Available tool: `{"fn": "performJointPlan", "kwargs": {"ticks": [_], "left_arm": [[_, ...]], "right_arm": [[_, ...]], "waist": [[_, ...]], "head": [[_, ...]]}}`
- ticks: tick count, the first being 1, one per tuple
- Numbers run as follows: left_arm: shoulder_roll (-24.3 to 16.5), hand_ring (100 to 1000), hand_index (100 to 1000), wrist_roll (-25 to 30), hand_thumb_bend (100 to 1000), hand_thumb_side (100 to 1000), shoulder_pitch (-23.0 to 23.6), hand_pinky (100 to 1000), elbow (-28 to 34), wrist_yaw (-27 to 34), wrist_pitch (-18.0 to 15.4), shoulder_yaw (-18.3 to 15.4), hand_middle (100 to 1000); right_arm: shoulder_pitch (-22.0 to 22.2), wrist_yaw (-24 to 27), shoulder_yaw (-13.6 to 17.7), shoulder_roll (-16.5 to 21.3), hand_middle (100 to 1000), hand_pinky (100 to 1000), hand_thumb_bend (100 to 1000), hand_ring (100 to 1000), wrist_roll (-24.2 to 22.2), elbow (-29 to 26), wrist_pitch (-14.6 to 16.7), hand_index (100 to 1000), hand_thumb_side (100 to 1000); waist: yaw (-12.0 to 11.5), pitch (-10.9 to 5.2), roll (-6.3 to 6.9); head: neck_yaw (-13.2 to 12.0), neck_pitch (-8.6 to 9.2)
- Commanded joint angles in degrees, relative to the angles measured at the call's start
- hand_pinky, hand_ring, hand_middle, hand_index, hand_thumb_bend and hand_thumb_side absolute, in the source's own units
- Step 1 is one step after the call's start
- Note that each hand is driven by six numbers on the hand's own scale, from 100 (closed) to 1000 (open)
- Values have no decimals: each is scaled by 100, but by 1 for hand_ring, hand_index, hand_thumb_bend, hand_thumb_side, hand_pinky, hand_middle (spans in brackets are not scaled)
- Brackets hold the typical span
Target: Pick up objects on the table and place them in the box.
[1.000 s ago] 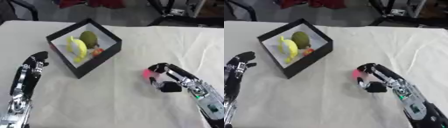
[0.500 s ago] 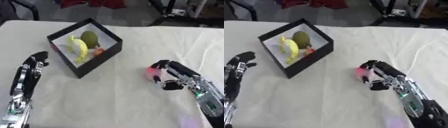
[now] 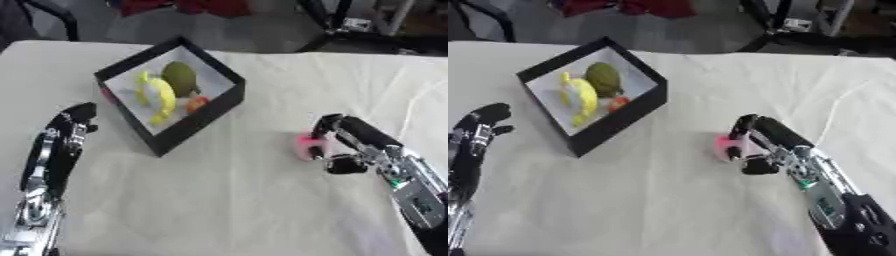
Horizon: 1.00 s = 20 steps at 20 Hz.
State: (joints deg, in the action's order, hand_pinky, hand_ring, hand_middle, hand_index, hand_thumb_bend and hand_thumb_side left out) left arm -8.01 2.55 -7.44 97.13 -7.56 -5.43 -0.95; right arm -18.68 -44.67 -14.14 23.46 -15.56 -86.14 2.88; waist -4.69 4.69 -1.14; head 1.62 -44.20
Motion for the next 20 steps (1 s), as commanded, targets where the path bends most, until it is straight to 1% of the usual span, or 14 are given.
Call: {"fn": "performJointPlan", "kwargs": {"ticks": [1,3,6,9,11,16,20], "left_arm": [[-55,840,801,13,154,766,-61,783,81,-4,-9,14,766],[-55,840,801,13,154,766,-59,783,80,-2,-8,15,766],[-55,840,801,14,152,766,-58,783,80,0,-8,18,766],[-55,840,801,15,151,767,-56,784,81,2,-9,20,766],[-55,840,801,19,151,767,-57,784,82,3,-10,24,766],[-39,840,801,39,152,767,-66,784,84,8,-15,45,767],[11,840,801,73,152,765,-101,784,83,22,-21,81,767]], "right_arm": [[-132,-58,62,104,599,765,100,691,223,-32,-27,285,100],[-208,-60,77,103,576,756,100,674,389,-60,-54,258,100],[-340,-3,75,95,561,749,100,660,609,-93,-98,246,100],[-495,137,56,60,555,744,100,653,716,-107,-126,249,100],[-676,245,23,35,556,745,100,654,722,-120,-122,251,100],[-1354,463,-94,-41,553,744,100,647,625,-77,-93,250,100],[-2021,566,-239,-165,548,740,100,639,502,315,-121,251,100]], "waist": [[0,-162,-43],[1,-166,-42],[-5,-170,-43],[-14,-169,-46],[-23,-169,-46],[-62,-167,-23],[-137,-154,45]], "head": [[1,9],[2,9],[9,9],[11,9],[19,9],[63,9],[159,9]]}}
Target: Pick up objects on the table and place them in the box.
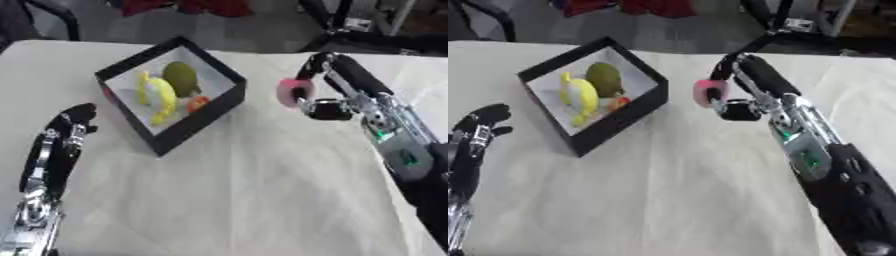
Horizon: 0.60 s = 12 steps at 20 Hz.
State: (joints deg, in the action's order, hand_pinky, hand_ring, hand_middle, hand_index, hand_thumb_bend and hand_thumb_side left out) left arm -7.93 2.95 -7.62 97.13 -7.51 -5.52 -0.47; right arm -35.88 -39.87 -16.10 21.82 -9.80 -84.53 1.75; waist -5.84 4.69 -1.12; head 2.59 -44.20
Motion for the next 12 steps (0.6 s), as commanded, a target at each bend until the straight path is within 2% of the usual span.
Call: {"fn": "performJointPlan", "kwargs": {"ticks": [1,4,9,12], "left_arm": [[20,840,800,41,153,765,-98,784,86,26,-16,43,767],[74,840,801,81,151,766,-149,784,88,46,-21,88,767],[151,840,800,148,151,766,-263,784,108,74,-36,154,767],[184,840,800,183,151,766,-326,784,115,84,-39,183,767]], "right_arm": [[-465,117,-75,-51,546,738,100,637,-115,301,-29,252,100],[-956,133,-114,-311,547,739,100,637,-207,778,-91,257,100],[-1701,-233,-92,-879,550,743,100,639,-243,1534,-52,268,100],[-1922,-448,3,-1180,558,746,100,643,-252,1979,5,302,100]], "waist": [[-50,-148,63],[-164,-103,126],[-362,21,186],[-486,78,190]], "head": [[95,9],[213,9],[436,9],[581,9]]}}
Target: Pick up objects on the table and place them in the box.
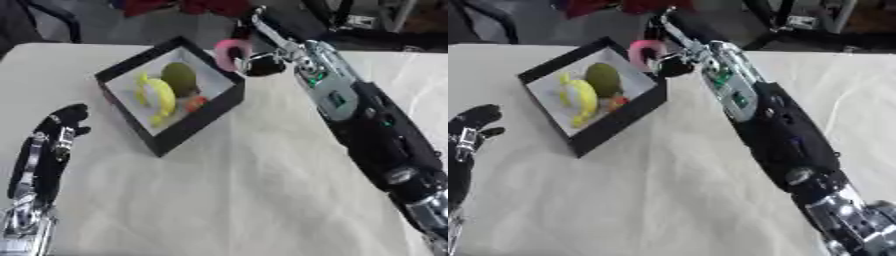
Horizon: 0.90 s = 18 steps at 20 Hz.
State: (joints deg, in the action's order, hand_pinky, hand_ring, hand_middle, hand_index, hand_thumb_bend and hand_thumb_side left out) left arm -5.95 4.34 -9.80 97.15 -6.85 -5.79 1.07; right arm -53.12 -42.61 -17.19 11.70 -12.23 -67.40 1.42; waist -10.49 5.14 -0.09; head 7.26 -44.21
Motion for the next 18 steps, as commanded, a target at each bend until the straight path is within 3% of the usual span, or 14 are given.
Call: {"fn": "performJointPlan", "kwargs": {"ticks": [1,7,9,13,14,18], "left_arm": [[-5,840,800,50,151,765,-122,784,116,22,-13,34,767],[42,839,800,76,152,764,-187,784,121,48,-14,64,766],[48,839,800,72,152,764,-198,784,122,54,-12,59,766],[50,839,800,69,152,764,-202,784,122,56,-10,59,766],[47,839,800,67,152,763,-201,784,122,56,-10,57,766],[39,839,800,47,152,763,-202,784,125,55,-6,39,766]], "right_arm": [[-233,-239,161,-261,561,747,100,645,-4,418,53,316,100],[-355,-712,528,-606,567,743,100,648,349,1340,23,412,100],[-387,-834,609,-642,576,744,100,653,549,1642,93,544,100],[-402,-992,644,-680,576,744,100,653,943,1960,226,544,100],[-401,-1034,623,-665,656,762,336,696,1013,1996,252,879,619],[-349,-1217,627,-621,687,758,407,701,1214,2031,260,934,707]], "waist": [[-54,46,87],[-190,74,89],[-195,73,91],[-196,73,91],[-186,73,90],[-156,77,89]], "head": [[160,9],[313,9],[314,9],[318,9],[309,9],[276,9]]}}
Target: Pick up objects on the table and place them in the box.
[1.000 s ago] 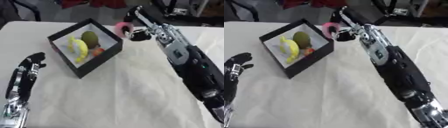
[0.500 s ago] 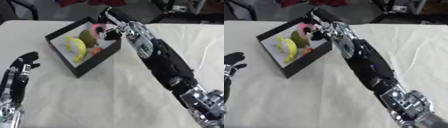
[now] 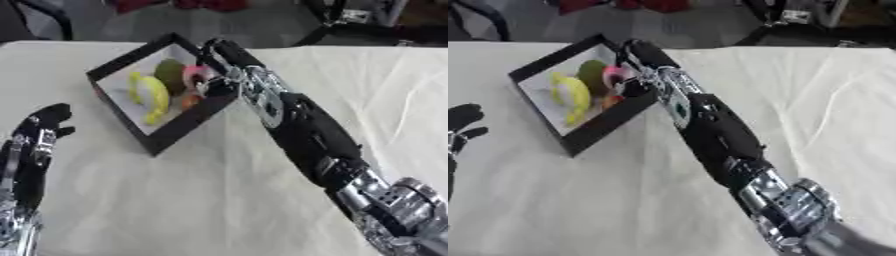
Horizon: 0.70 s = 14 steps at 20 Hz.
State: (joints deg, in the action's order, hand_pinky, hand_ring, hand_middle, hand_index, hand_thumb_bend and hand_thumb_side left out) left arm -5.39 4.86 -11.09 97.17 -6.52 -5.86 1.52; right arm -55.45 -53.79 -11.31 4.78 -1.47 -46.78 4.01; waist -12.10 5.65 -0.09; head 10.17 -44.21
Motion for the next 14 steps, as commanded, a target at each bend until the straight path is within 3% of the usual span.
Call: {"fn": "performJointPlan", "kwargs": {"ticks": [1,7,14], "left_arm": [[-20,839,800,-11,153,763,-71,784,123,20,3,-12,766],[-51,839,800,-46,153,764,-40,784,117,-3,9,-49,765],[-88,838,800,-80,153,764,1,784,112,-27,13,-82,765]], "right_arm": [[-97,-83,56,90,701,755,407,702,191,-45,-7,944,718],[28,293,21,262,749,751,389,715,486,-416,-29,966,704],[230,876,-96,510,750,749,371,717,343,-1142,-88,969,675]], "waist": [[16,26,84],[119,9,48],[230,-20,14]], "head": [[-29,9],[-172,9],[-285,9]]}}
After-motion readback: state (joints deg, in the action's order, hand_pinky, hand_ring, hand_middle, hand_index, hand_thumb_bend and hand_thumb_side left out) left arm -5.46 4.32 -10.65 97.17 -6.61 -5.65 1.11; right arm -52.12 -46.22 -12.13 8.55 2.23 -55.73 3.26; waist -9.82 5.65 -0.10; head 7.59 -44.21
